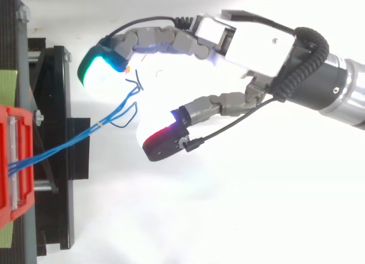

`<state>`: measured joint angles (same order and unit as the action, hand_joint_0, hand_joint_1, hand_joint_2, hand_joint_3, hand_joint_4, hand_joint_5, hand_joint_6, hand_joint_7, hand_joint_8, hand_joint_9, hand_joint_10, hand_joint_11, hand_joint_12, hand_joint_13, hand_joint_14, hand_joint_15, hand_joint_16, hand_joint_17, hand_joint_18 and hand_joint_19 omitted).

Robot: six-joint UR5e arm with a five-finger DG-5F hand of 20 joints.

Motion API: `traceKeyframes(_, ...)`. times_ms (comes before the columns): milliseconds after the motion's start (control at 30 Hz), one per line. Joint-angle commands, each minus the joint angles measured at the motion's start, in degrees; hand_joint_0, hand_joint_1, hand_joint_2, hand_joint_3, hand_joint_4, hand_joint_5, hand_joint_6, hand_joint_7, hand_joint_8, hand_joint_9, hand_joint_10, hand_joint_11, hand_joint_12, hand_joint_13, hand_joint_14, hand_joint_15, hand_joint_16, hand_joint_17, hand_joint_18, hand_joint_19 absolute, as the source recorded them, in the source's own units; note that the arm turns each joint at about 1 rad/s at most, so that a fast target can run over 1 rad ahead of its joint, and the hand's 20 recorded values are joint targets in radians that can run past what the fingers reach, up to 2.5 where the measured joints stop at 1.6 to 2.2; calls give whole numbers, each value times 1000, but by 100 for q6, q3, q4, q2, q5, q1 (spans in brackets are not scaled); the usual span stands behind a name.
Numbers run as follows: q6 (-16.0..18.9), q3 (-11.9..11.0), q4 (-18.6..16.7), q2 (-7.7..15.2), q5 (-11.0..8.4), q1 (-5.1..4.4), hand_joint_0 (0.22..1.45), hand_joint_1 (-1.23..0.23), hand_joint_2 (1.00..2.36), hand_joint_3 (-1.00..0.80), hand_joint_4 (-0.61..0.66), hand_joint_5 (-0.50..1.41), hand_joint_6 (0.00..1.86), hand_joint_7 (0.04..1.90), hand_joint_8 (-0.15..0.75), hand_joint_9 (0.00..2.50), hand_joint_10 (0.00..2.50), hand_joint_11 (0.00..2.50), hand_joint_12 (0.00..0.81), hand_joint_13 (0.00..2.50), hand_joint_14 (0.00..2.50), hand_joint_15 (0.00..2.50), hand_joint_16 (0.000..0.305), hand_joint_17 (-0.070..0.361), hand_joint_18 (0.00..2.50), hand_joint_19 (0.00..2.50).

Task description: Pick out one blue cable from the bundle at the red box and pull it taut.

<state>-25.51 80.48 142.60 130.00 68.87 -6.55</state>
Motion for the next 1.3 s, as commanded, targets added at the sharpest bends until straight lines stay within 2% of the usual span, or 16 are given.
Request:
traceKeyframes(0,170,-6,-118,105,92,-5,505,-720,1000,-500,192,-200,503,914,200,418,6,147,267,369,6,152,34,77,243,392)
traceKeyframes(67,310,-15,-276,158,118,-13,506,-717,1000,-500,188,-197,503,935,202,436,6,161,264,374,7,149,34,76,260,389)
traceKeyframes(200,310,-15,-479,210,74,-66,507,-714,1000,-500,186,-191,503,969,203,447,6,166,264,387,6,161,34,76,269,396)
traceKeyframes(300,389,-68,-602,448,83,-75,506,-706,1000,-500,192,-189,503,980,204,459,7,187,264,392,7,166,34,76,275,409)
traceKeyframes(333,512,-147,-672,579,92,-57,505,-703,1000,-500,188,-188,503,982,206,468,7,191,265,401,7,175,34,76,280,400)
traceKeyframes(400,758,-217,-733,650,92,-40,499,-694,1000,-500,196,-187,503,976,208,475,6,185,268,409,7,173,34,77,290,412)
traceKeyframes(500,969,-331,-690,650,83,-40,495,-669,1000,-500,201,-185,502,981,212,483,6,191,270,415,7,181,35,78,299,418)
traceKeyframes(667,987,-366,-584,650,118,-13,492,-617,1000,-500,208,-177,503,998,224,510,9,206,273,441,7,199,35,80,313,428)
traceKeyframes(1033,1057,-402,-760,641,101,-13,485,-578,1000,-500,200,-167,502,1046,233,556,8,244,280,466,8,214,36,81,334,449)
traceKeyframes(1100,1145,-402,-786,641,118,-22,484,-584,1000,-500,199,-166,502,1053,232,557,8,245,281,465,8,218,37,82,336,438)
traceKeyframes(1133,1382,-410,-848,650,118,-22,484,-597,1000,-500,198,-166,502,1058,233,556,8,244,282,466,8,218,37,82,334,449)
traceKeyframes(1267,1681,-454,-865,641,189,-13,494,-649,1000,-500,183,-162,502,1088,228,554,8,248,280,465,9,231,36,82,339,461)
